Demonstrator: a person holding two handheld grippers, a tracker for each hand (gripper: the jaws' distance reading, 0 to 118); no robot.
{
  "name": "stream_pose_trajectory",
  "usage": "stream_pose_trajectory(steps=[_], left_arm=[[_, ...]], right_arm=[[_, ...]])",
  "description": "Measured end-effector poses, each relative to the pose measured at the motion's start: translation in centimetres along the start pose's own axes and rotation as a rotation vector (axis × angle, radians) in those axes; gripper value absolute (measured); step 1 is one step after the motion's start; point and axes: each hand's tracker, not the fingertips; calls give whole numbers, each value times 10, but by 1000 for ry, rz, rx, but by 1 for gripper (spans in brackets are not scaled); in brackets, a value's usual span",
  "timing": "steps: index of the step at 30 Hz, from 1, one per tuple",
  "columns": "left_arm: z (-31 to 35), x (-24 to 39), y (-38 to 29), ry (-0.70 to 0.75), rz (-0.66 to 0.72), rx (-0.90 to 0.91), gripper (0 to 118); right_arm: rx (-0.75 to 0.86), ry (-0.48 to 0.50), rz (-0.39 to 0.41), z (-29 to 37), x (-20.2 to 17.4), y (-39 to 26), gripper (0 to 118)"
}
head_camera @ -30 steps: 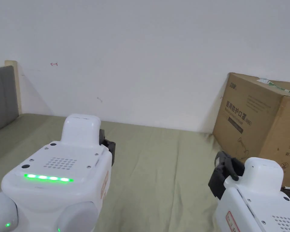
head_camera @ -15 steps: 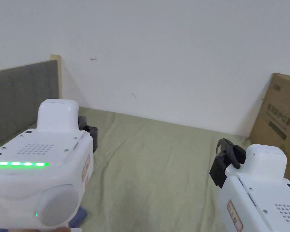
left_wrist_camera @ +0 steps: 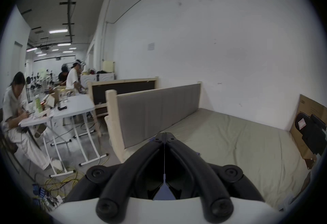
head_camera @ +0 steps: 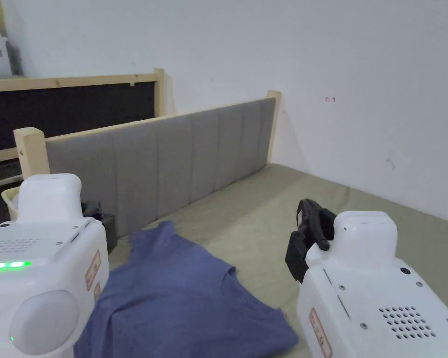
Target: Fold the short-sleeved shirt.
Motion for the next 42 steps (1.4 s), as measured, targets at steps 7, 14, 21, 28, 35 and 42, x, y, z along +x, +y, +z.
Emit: stream_pose_trajectory(steps=[7,14,21,28,35,42], left_arm=[[-71,38,-26,-150,-56,-223,112],[-236,106,-112,-518,245,-846,114],[-320,181,-240,-208,-264,-1127,114],[-296,179,-269,-172,-265,-980,118],[-273,168,-226,-123,-89,-940,2],[-274,144,-202,-95,176,-978,2]], right_arm=[[-59,-7,13,-15,7,-19,0],[-197,-121,-27,-22,60,-57,0],[-359,-245,-61,-25,118,-107,0],[-449,-298,-212,-27,130,-129,0],[-474,-281,-184,-17,136,-148,0],[-414,-319,-201,18,146,-122,0]])
